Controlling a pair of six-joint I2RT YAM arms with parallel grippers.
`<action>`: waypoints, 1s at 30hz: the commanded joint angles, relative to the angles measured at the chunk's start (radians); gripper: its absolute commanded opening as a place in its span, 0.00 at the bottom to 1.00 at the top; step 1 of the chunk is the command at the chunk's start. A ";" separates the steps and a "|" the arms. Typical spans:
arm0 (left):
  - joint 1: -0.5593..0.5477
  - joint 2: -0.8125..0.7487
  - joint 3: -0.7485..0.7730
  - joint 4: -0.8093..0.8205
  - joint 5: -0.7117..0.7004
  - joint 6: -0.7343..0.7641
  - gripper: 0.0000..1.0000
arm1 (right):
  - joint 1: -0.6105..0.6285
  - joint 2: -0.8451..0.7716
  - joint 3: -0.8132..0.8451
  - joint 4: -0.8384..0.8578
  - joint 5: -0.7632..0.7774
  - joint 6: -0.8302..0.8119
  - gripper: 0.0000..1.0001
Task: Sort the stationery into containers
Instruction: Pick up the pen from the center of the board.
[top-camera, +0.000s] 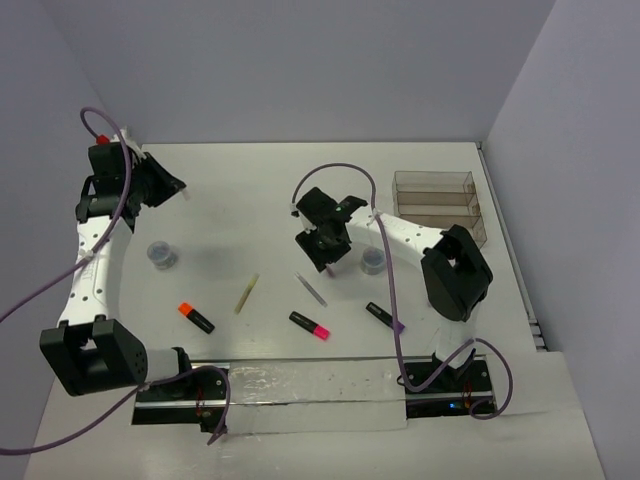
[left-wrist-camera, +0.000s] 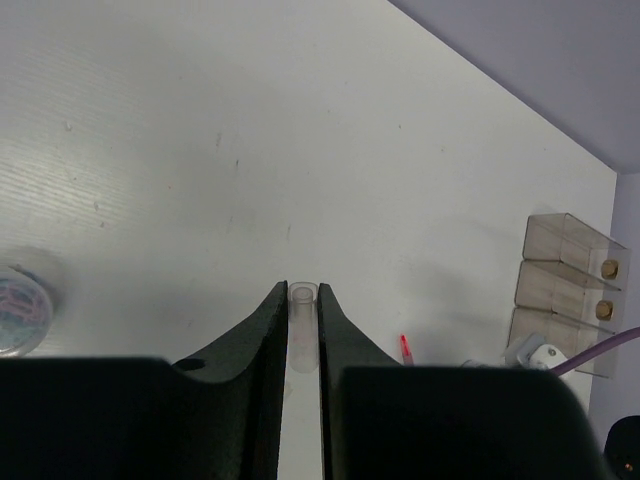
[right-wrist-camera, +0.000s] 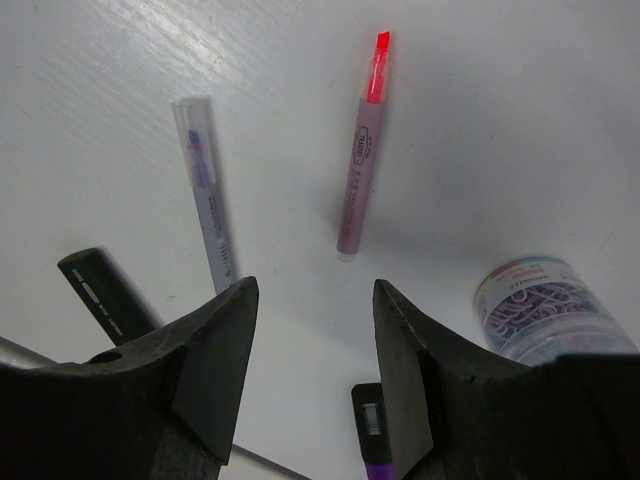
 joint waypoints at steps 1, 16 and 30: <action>0.031 -0.108 0.047 -0.018 0.021 0.034 0.00 | 0.004 -0.036 0.016 0.003 0.023 -0.009 0.57; 0.065 -0.209 -0.016 0.041 0.026 0.024 0.00 | -0.003 0.183 0.009 0.136 0.060 -0.044 0.55; 0.070 -0.209 0.013 0.066 0.198 0.030 0.01 | -0.014 -0.038 -0.069 0.235 -0.009 -0.054 0.00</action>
